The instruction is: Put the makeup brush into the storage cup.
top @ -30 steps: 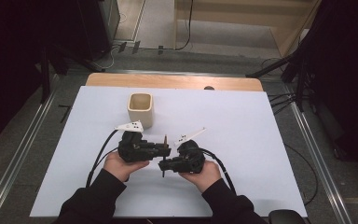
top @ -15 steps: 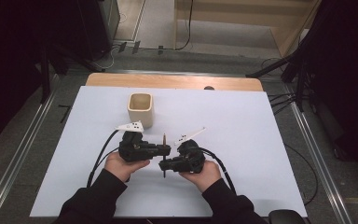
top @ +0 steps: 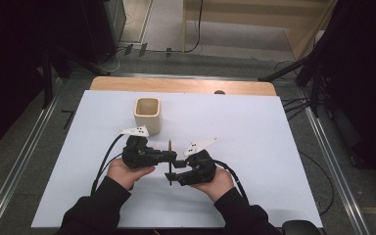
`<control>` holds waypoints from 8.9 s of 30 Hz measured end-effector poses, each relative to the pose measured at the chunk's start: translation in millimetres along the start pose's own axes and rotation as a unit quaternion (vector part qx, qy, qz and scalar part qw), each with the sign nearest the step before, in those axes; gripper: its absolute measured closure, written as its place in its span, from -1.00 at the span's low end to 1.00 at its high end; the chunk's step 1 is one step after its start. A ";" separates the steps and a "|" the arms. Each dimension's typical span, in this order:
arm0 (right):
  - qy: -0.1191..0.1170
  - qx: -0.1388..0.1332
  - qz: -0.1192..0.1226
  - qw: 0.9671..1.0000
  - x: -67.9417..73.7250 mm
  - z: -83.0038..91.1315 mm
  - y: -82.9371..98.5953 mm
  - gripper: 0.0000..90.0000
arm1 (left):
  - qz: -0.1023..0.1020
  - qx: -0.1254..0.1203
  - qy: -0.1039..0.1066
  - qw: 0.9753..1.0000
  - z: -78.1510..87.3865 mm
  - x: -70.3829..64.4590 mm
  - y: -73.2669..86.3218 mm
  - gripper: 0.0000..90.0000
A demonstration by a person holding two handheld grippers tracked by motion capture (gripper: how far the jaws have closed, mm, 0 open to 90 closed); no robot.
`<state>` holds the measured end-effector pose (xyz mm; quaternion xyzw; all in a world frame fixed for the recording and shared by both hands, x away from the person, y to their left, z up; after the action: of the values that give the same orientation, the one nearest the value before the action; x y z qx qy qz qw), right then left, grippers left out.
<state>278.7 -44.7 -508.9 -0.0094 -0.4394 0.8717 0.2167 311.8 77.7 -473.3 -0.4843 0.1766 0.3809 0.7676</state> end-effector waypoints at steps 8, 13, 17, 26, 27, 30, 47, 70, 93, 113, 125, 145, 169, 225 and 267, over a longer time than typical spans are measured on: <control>0.003 -0.007 0.007 1.000 -0.4 4.6 0.7 -0.30 | 0.004 -0.003 -0.006 1.000 7.4 1.4 -1.8 0.86; 0.016 -0.010 0.039 0.999 0.0 6.6 0.4 -0.39 | -0.001 0.000 -0.011 1.000 10.2 2.5 -2.0 0.86; 0.012 -0.014 0.041 0.999 0.7 10.0 0.4 -0.41 | 0.003 0.006 -0.019 1.000 11.6 4.9 -1.4 0.86; 0.021 -0.009 0.050 0.998 -3.9 17.8 4.7 -0.45 | 0.010 0.009 -0.015 1.000 13.8 2.8 -1.2 0.86; 0.021 -0.009 0.053 0.998 -4.2 18.3 5.1 -0.45 | 0.007 0.007 -0.015 1.000 13.6 1.3 -1.4 0.86; 0.026 -0.004 0.060 0.998 -5.7 20.7 7.1 -0.45 | 0.002 0.010 -0.014 1.000 13.5 -1.5 -0.7 0.86; 0.043 0.021 0.080 0.996 -14.7 36.0 19.5 -0.46 | 0.000 0.006 -0.023 1.000 18.1 -0.1 1.2 0.86; 0.074 0.023 0.067 0.995 -27.2 78.7 54.9 -0.46 | 0.006 -0.011 -0.031 0.999 33.0 6.0 -1.5 0.86; 0.104 0.026 0.038 0.993 -35.4 112.1 86.4 -0.46 | 0.008 -0.011 -0.034 0.999 39.0 12.7 -2.0 0.86; 0.109 0.036 0.018 0.993 -35.2 122.1 107.8 -0.47 | 0.012 -0.019 -0.022 1.000 46.3 11.0 -5.1 0.86; 0.111 0.041 0.018 0.993 -35.4 119.7 107.9 -0.47 | 0.007 -0.029 -0.046 0.999 59.9 13.5 -18.9 0.86; 0.109 0.038 0.015 0.993 -33.7 118.7 108.4 -0.46 | 0.012 -0.009 -0.060 0.998 61.5 18.2 -47.1 0.86; 0.108 0.037 0.016 0.993 -33.5 118.5 108.0 -0.46 | 0.023 -0.020 -0.072 0.997 72.6 26.1 -94.2 0.86; 0.106 0.036 0.009 0.994 -32.6 119.8 106.7 -0.46 | 0.037 -0.065 -0.153 0.985 72.3 72.2 -204.6 0.86; 0.112 0.034 0.011 0.993 -32.6 119.5 104.6 -0.45 | 0.016 -0.073 -0.162 0.984 52.9 107.4 -163.6 0.85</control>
<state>244.9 -202.7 -521.8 -0.1048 -0.3823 0.8819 0.2552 499.8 129.2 -417.7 -0.4682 0.0290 0.4787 0.7421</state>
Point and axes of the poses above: each handheld gripper's, and its own axes: z roughly backward along the jaws, y roughly out of its underside, x roughly to its left, the point moved 6 cm from there along -z, roughly forward along the jaws, and after that the axes turned 12 degrees about z, right-handed, at the moved point
